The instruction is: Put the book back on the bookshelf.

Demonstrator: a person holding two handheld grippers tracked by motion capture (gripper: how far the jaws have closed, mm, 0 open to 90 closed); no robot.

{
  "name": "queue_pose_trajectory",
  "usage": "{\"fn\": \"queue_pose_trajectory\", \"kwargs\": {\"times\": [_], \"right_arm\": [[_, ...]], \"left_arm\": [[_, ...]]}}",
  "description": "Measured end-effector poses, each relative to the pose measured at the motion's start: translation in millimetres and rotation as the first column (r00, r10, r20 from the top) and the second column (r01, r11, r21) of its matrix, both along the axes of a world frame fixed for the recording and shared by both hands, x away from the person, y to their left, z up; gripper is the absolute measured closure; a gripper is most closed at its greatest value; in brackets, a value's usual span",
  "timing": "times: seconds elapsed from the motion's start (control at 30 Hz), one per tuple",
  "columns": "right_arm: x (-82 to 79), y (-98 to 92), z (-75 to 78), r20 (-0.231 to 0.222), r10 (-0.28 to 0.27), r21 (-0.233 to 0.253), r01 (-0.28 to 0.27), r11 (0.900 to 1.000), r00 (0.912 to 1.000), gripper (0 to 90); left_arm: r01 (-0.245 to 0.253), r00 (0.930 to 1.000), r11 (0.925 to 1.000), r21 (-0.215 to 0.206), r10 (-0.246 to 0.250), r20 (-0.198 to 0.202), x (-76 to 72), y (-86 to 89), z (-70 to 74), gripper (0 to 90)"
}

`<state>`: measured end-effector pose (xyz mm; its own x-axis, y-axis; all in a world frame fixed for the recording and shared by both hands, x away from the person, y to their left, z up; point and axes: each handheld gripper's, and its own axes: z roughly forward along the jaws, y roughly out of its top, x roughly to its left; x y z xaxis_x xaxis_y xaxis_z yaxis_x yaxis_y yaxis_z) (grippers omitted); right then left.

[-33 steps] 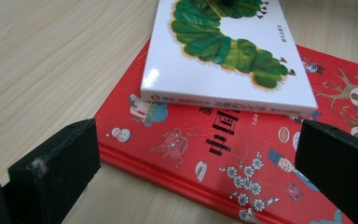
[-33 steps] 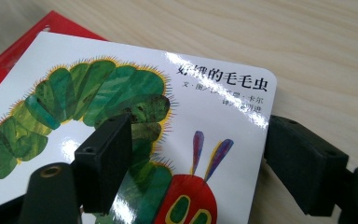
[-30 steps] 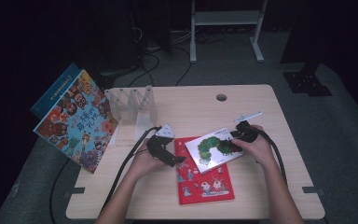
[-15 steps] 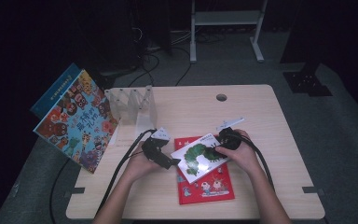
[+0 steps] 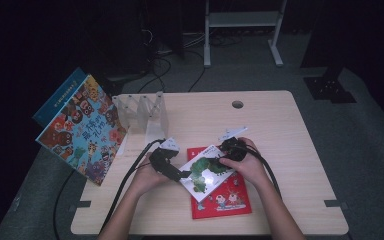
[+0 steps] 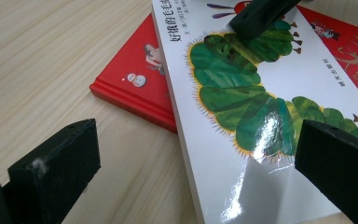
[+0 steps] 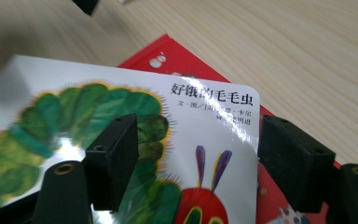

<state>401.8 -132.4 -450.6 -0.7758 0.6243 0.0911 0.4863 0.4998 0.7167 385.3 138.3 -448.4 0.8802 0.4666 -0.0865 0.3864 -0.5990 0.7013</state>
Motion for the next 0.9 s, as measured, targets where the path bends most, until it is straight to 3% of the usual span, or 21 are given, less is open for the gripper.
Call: {"fn": "queue_pose_trajectory", "kwargs": {"times": [0.1,0.23,0.3,0.37,0.53,0.7,0.9], "right_arm": [[-6.2,-7.7,5.1,0.009,-0.004,0.004,0.004,1.0,1.0,30.7],[-33.5,-27.5,9.2,0.03,-0.012,0.014,0.011,1.0,0.9995,32.0],[-38.7,-29.6,9.3,0.028,-0.015,0.012,0.015,1.0,0.9995,31.8],[-57.5,-37.0,6.3,0.041,-0.021,-0.002,0.021,1.0,0.9989,29.8],[-80.6,-43.4,-1.4,0.036,-0.02,-0.007,0.02,1.0,0.9991,32.5],[-92.0,-40.2,-8.6,0.02,0.011,-0.021,-0.01,1.0,0.9997,35.1],[-100.0,-34.0,-14.5,0.024,0.034,-0.032,-0.033,0.999,0.9991,48.9]], "left_arm": [[-0.003,1.0,1.0,0.003,0.003,-0.006,0.5,1.3,-0.8,0.0],[-0.005,0.9999,1.0,0.004,0.005,-0.014,0.2,1.2,-2.5,0.0],[-0.005,0.9998,1.0,0.006,0.005,-0.019,0.1,1.2,-3.0,0.0],[0.0,0.9996,0.9999,0.015,0.0,-0.027,-0.4,0.7,-5.6,0.0],[-0.004,0.9992,0.9999,0.012,0.004,-0.039,-0.9,0.5,-7.4,0.0],[0.006,0.999,0.9998,0.017,-0.005,-0.045,-1.2,-0.7,-8.8,0.0],[0.02,0.9976,0.9997,0.013,-0.019,-0.067,-1.6,-4.6,-11.8,0.0]]}}
